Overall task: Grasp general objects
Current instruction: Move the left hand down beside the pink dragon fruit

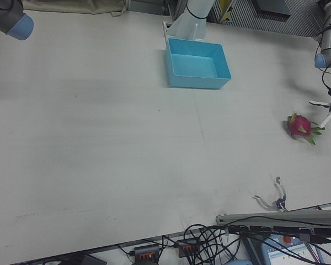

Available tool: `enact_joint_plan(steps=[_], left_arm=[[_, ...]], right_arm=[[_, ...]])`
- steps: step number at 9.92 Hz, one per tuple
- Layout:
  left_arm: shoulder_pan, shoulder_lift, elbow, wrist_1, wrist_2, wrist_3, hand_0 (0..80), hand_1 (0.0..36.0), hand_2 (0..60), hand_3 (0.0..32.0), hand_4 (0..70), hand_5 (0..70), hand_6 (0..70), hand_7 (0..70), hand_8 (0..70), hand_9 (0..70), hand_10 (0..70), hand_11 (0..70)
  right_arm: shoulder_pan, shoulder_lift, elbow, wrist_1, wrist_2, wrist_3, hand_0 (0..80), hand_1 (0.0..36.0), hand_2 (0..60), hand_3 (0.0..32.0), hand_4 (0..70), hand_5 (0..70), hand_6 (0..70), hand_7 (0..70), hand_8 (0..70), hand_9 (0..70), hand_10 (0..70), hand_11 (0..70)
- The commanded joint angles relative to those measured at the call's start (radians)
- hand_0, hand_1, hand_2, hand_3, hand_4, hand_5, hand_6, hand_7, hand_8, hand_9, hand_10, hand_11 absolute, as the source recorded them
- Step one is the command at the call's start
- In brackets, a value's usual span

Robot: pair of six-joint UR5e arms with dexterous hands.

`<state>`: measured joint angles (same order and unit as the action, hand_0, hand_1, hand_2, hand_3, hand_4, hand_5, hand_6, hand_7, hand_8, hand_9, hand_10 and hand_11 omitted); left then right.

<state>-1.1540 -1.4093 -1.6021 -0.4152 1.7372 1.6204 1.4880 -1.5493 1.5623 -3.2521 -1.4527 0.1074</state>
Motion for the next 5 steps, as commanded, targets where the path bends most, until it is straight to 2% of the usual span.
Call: enact_joint_plan(steps=[1, 4, 5], left_arm=[[0.007, -0.008, -0.004, 0.003, -0.002, -0.001, 50.3, 9.4, 0.0, 32.0, 0.0, 0.0, 0.0, 0.0, 0.0, 0.0, 0.0, 0.0], [0.045, -0.101, 0.002, 0.094, -0.008, 0.001, 50.0, 9.2, 0.0, 32.0, 0.0, 0.0, 0.0, 0.0, 0.0, 0.0, 0.0, 0.0], [0.074, -0.103, 0.013, 0.096, -0.052, 0.006, 50.5, 9.5, 0.0, 32.0, 0.0, 0.0, 0.0, 0.0, 0.0, 0.0, 0.0, 0.0]], right_arm=[[0.000, 0.000, 0.001, 0.000, 0.000, 0.000, 0.0, 0.0, 0.0, 0.0, 0.0, 0.0, 0.0, 0.0, 0.0, 0.0, 0.0, 0.0], [0.000, 0.000, -0.001, 0.000, 0.000, 0.000, 0.0, 0.0, 0.0, 0.0, 0.0, 0.0, 0.0, 0.0, 0.0, 0.0, 0.0, 0.0], [0.000, 0.000, 0.001, 0.000, 0.000, 0.000, 0.0, 0.0, 0.0, 0.0, 0.0, 0.0, 0.0, 0.0, 0.0, 0.0, 0.0, 0.0]])
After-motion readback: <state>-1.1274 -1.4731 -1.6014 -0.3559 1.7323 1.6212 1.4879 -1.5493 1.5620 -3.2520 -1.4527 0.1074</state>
